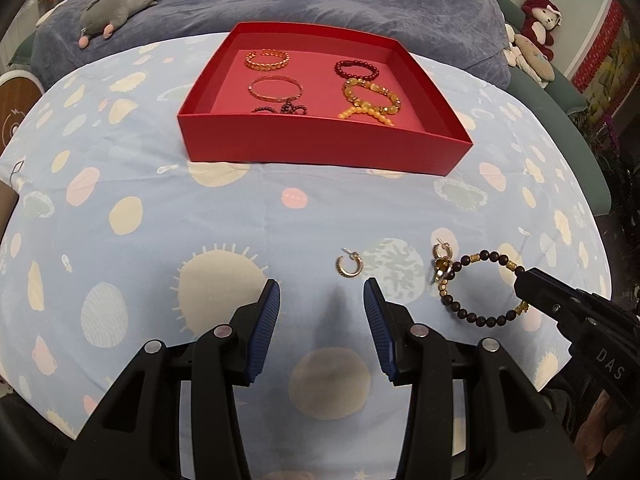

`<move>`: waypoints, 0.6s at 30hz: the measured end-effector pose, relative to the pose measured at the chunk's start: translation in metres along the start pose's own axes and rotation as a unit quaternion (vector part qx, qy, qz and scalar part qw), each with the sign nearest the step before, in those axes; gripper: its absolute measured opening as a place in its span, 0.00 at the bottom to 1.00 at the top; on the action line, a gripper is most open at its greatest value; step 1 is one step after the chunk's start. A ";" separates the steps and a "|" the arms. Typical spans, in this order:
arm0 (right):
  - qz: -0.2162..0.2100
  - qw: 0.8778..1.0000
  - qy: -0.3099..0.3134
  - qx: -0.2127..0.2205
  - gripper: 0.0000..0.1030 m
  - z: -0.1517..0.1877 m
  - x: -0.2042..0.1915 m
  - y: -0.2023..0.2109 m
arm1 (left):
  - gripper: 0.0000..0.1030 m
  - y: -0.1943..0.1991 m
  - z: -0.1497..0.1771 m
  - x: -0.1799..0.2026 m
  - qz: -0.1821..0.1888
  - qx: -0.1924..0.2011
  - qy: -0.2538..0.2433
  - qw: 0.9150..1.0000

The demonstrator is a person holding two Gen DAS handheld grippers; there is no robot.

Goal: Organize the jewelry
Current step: 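Grasp the gold ring with the left gripper while the right gripper holds the dark bracelet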

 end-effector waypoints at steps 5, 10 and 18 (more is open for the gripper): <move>0.005 1.000 -0.002 0.009 0.08 0.004 0.009 0.015 | 0.40 -0.002 0.000 0.021 0.014 -0.005 -0.015 1.000; 0.028 0.999 -0.020 -0.007 0.08 0.013 0.031 0.008 | 0.40 -0.004 0.005 0.046 0.035 -0.014 -0.033 0.999; 0.028 0.999 -0.034 -0.011 0.08 0.021 0.041 0.005 | 0.40 -0.017 0.005 0.087 0.054 -0.024 -0.061 0.996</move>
Point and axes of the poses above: each gripper's, at about its wrist camera, not at the fingertips, and y roughly against the way its jaws point, x to its right, z to its underside, the point moved 4 cm from there along -y, roughly the way its jaws point, and after that the axes turned 5 degrees about -z, right-handed, at the moved point
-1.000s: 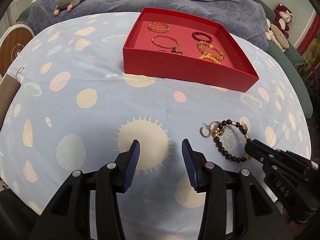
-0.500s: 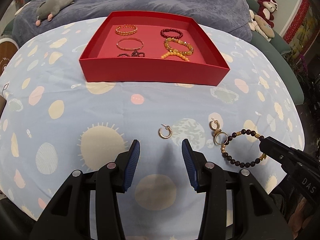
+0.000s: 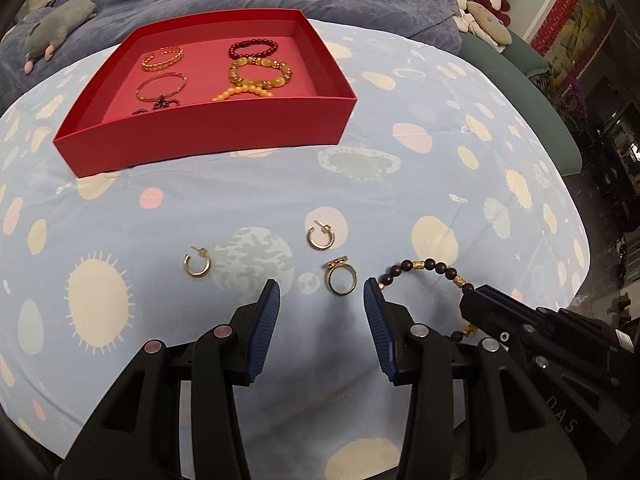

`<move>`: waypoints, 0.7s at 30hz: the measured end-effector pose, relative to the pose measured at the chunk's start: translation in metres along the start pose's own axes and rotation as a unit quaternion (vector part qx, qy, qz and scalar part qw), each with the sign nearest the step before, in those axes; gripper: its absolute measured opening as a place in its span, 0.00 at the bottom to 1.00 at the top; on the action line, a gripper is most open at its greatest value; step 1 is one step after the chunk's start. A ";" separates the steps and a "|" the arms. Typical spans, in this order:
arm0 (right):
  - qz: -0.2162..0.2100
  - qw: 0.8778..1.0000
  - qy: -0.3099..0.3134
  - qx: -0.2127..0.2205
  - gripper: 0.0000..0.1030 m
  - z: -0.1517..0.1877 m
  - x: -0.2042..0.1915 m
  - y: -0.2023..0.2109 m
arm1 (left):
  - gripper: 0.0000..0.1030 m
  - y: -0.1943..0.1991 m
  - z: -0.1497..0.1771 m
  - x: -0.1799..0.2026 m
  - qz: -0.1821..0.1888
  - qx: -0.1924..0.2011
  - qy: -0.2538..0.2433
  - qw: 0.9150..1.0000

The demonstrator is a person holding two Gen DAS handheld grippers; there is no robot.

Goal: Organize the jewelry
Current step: 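Grasp the gold ring with the left gripper while the right gripper holds the dark bracelet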

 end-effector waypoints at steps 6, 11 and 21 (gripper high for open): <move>-0.010 1.000 -0.007 -0.006 0.08 -0.001 0.003 -0.006 | 0.37 -0.020 -0.006 0.007 -0.011 -0.012 0.004 1.000; -0.019 1.000 -0.002 -0.014 0.08 0.000 -0.002 -0.013 | 0.16 -0.020 -0.005 0.004 -0.036 0.000 -0.020 0.999; -0.027 0.999 0.010 -0.016 0.08 0.002 -0.020 -0.015 | 0.00 -0.004 0.008 -0.038 -0.027 -0.006 0.016 0.999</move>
Point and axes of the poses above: each gripper's, at about its wrist camera, not at the fingertips, and y roughly against the way its jaws point, x to its right, z to its underside, the point moved 4 cm from there along -y, roughly the way its jaws point, and after that the axes turned 5 degrees about -z, right-handed, at the moved point
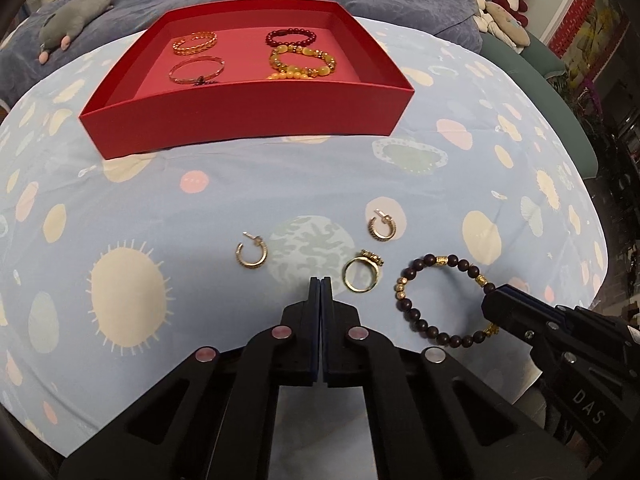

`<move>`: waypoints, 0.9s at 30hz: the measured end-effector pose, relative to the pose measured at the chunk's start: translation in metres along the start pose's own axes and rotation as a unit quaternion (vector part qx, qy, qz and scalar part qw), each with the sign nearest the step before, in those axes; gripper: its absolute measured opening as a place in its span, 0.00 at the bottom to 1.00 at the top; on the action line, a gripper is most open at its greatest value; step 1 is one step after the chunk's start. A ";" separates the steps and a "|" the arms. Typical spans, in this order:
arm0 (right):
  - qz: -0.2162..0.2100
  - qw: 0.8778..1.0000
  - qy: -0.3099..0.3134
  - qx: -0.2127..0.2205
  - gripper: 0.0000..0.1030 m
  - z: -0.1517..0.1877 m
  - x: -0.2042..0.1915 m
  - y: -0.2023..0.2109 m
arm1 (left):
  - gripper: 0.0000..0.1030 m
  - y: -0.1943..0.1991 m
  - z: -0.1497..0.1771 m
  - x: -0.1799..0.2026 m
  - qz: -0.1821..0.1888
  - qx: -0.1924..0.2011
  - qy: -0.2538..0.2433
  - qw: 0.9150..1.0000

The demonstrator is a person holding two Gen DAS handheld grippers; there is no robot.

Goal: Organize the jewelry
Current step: 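Grasp the gold ring with the left gripper while the right gripper holds the dark bracelet, then carry the gold ring and dark bead bracelet over the red box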

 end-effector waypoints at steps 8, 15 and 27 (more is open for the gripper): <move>0.006 1.000 0.006 0.007 0.08 -0.001 -0.005 0.003 | 0.03 0.015 -0.003 -0.007 0.025 0.010 0.023 0.999; 0.010 1.000 0.000 0.007 0.08 -0.001 0.004 0.005 | 0.29 0.004 -0.010 0.025 0.039 0.013 -0.004 0.999; 0.006 1.000 -0.005 0.000 0.08 -0.003 0.008 -0.001 | 0.08 -0.009 -0.012 0.033 0.033 0.019 -0.035 0.999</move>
Point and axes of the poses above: each gripper's, at about its wrist camera, not at the fingertips, and y roughly against the way its jaws point, x to its right, z to its underside, the point moved 4 cm from there along -y, roughly the way its jaws point, and after that the axes turned 5 degrees about -z, right-handed, at the moved point
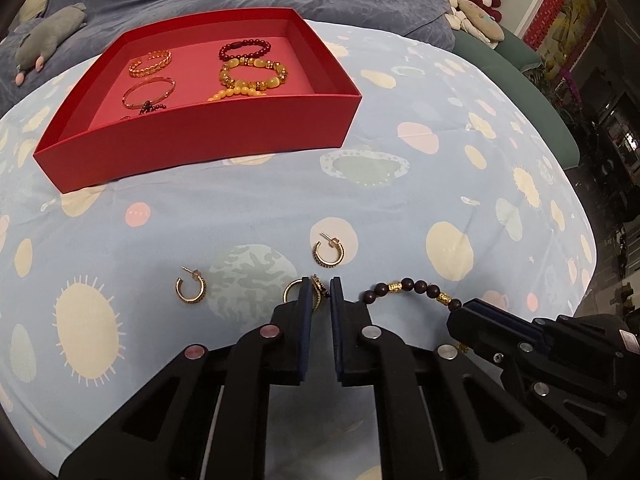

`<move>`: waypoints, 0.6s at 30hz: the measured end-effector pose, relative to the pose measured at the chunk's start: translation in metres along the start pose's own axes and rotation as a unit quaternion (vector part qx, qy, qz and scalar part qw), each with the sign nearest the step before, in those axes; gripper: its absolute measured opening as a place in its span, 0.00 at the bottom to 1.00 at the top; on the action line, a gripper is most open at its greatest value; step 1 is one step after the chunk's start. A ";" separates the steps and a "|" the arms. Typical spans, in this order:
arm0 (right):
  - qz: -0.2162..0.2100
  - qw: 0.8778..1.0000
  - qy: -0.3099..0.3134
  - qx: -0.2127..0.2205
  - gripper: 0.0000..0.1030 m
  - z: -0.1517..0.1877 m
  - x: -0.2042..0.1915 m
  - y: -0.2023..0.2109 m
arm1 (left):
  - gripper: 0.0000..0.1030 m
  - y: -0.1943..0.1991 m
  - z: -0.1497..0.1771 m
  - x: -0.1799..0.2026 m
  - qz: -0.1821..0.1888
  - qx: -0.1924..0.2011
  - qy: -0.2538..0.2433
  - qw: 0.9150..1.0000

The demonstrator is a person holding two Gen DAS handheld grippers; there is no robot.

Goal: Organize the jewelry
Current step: 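Carry the gold ring and dark bead bracelet over the red box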

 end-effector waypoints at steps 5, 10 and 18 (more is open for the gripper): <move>-0.003 1.000 0.006 0.006 0.08 -0.003 -0.007 0.005 | 0.08 0.012 0.003 -0.009 0.002 0.002 0.013 1.000; -0.012 1.000 0.019 0.019 0.08 -0.012 -0.023 0.017 | 0.08 0.032 0.007 -0.027 -0.005 0.004 0.030 1.000; -0.029 0.997 0.054 0.052 0.08 -0.045 -0.061 0.041 | 0.08 0.068 -0.007 -0.074 -0.025 0.019 0.064 0.997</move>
Point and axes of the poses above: each gripper's, at about its wrist camera, not at the fingertips, and y roughly against the way its jaws point, x to its right, z to its underside, the point moved 4 cm from there along -y, roughly the way its jaws point, and after that the axes turned 5 degrees about -z, right-handed, at the moved point
